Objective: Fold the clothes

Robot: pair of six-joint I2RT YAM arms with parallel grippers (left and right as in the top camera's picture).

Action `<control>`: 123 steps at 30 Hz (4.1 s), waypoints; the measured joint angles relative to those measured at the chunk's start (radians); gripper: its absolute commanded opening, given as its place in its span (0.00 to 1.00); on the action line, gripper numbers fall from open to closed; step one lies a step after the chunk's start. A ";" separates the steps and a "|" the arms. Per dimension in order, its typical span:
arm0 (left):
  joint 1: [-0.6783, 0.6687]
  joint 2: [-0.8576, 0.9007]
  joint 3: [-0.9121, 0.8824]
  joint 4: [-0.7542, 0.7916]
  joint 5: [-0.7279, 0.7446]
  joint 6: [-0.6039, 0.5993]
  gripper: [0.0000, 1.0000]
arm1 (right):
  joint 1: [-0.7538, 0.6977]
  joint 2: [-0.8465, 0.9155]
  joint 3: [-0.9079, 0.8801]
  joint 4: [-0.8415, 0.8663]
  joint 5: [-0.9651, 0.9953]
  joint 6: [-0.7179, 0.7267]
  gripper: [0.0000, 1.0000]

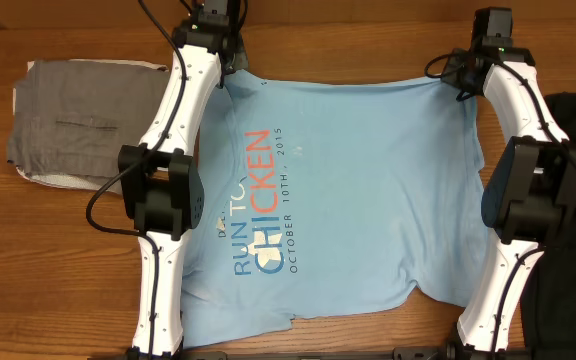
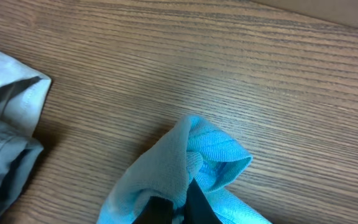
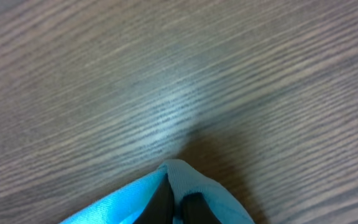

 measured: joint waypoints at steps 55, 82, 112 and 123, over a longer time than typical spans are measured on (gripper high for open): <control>0.222 0.038 0.204 -0.615 0.188 0.079 0.04 | -0.001 0.000 0.104 -0.410 -0.271 -0.034 1.00; 0.450 0.050 -0.082 -0.486 0.077 0.179 0.04 | -0.001 0.000 0.104 -0.408 -0.272 -0.033 1.00; 0.385 0.050 -0.117 -0.225 0.079 0.322 0.04 | -0.001 0.000 0.104 -0.408 -0.272 -0.034 1.00; 0.399 0.050 -0.061 -0.241 0.041 0.318 0.05 | -0.001 0.000 0.104 -0.407 -0.272 -0.033 1.00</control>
